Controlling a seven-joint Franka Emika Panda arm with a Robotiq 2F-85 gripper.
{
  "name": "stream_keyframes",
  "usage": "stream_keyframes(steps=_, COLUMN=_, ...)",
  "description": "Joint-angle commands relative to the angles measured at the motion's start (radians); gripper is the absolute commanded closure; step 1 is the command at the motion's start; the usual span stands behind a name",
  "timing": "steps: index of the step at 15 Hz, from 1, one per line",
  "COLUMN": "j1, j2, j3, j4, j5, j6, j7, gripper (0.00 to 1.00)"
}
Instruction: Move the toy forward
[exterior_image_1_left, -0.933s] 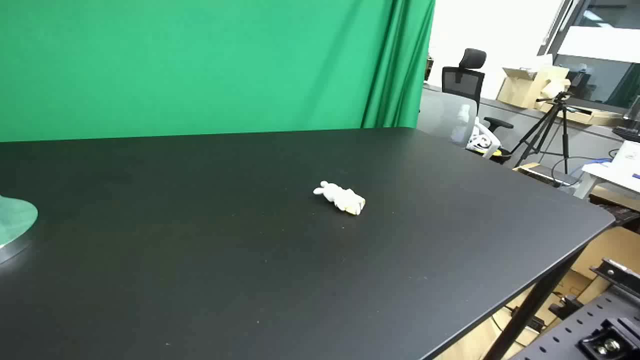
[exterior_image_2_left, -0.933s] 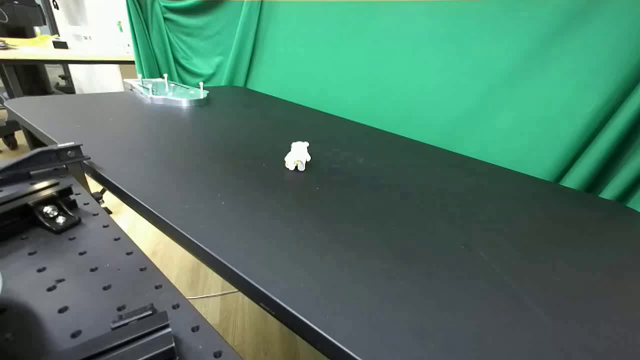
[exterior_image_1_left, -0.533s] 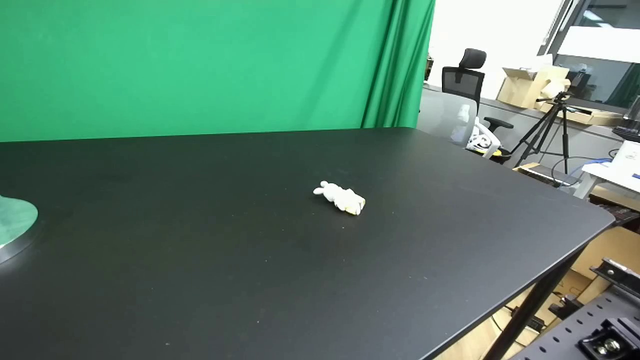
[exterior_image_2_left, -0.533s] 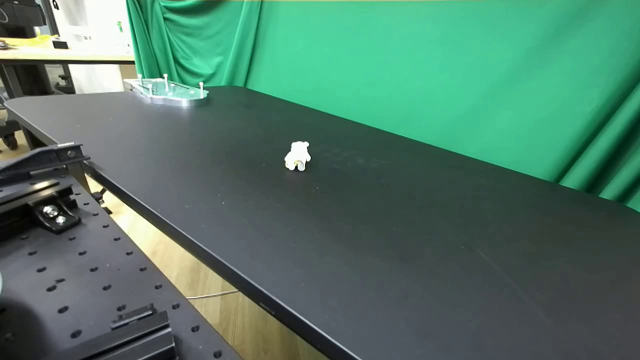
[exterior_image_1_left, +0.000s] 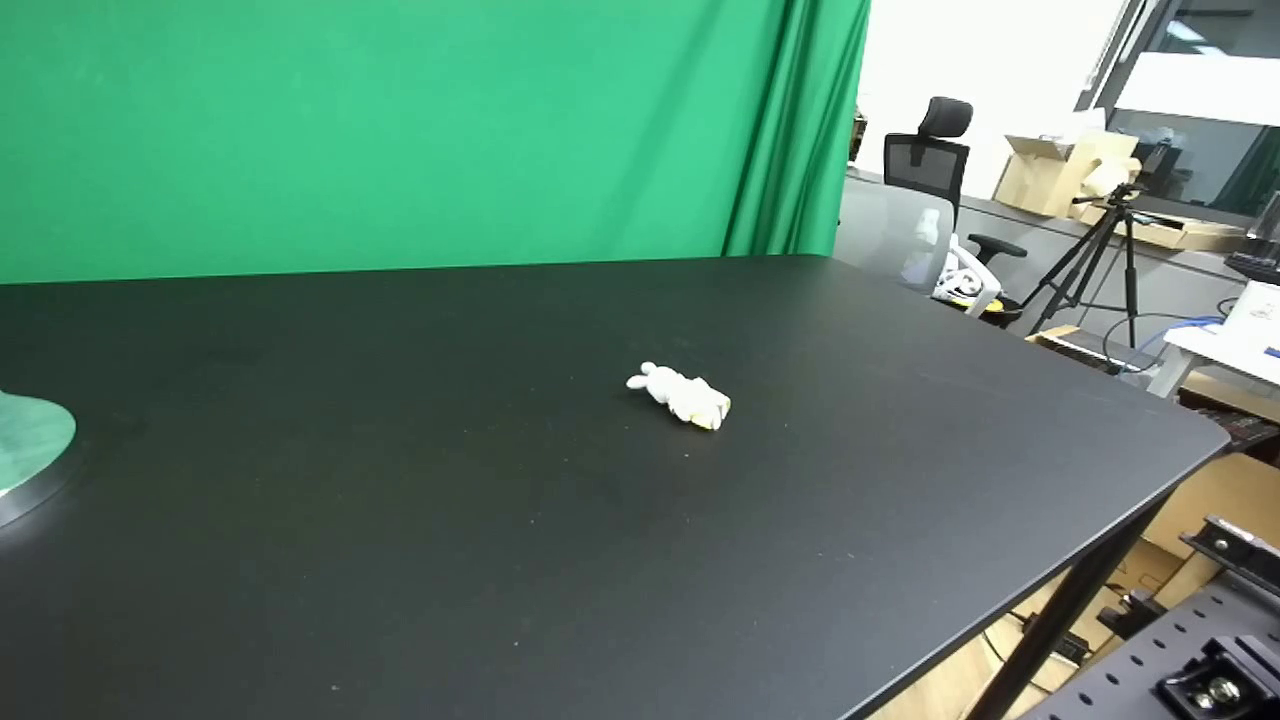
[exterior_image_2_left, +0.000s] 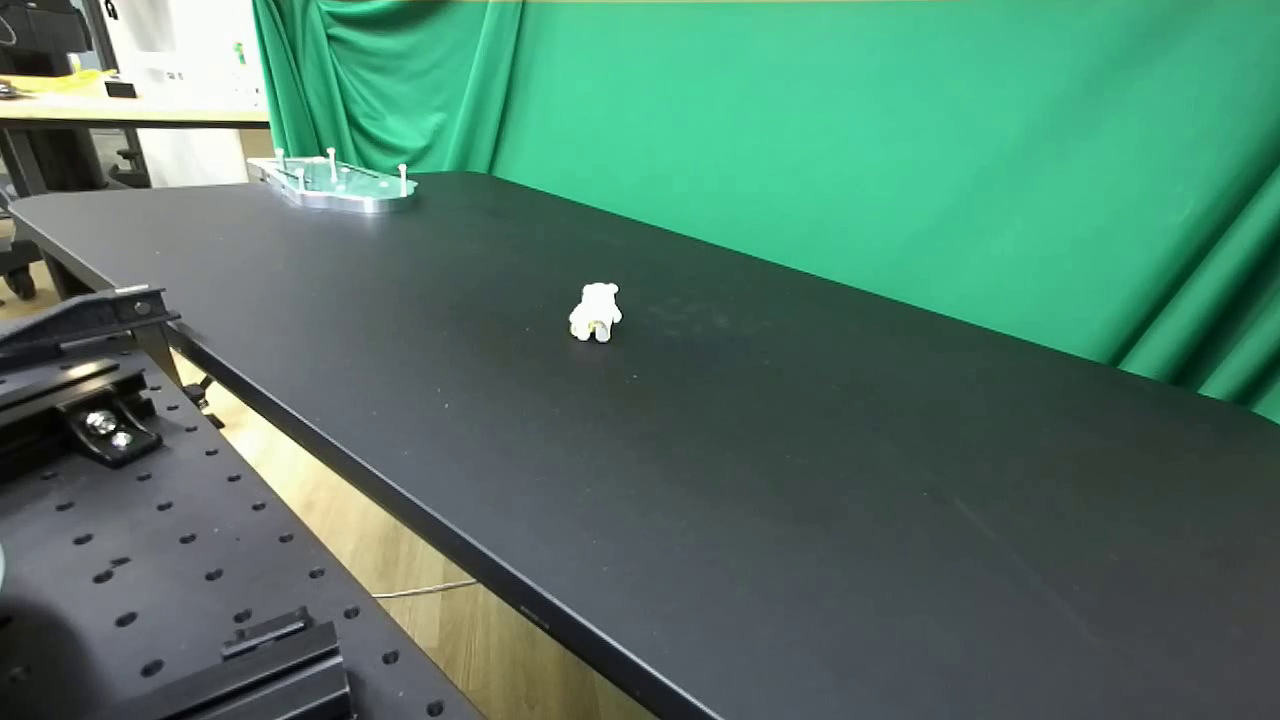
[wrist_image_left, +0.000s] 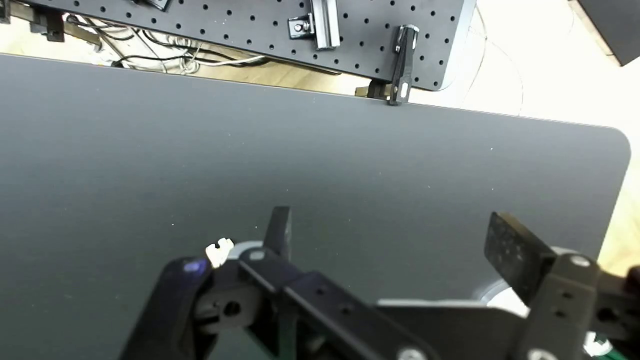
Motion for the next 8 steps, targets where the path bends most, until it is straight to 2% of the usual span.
stream_keyframes(steps=1, j1=-0.01, j2=0.0, j3=0.007, j4=0.002, j5=0.005, j6=-0.003, j7=-0.006, gripper=0.0)
stream_keyframes(steps=5, j1=-0.036, j2=0.052, j3=0.013, j4=0.003, j5=-0.044, j6=0.056, j7=-0.022, gripper=0.0)
stream_keyframes(steps=8, j1=-0.057, j2=0.14, j3=0.019, j4=0.013, j5=-0.15, j6=0.165, j7=-0.073, gripper=0.0)
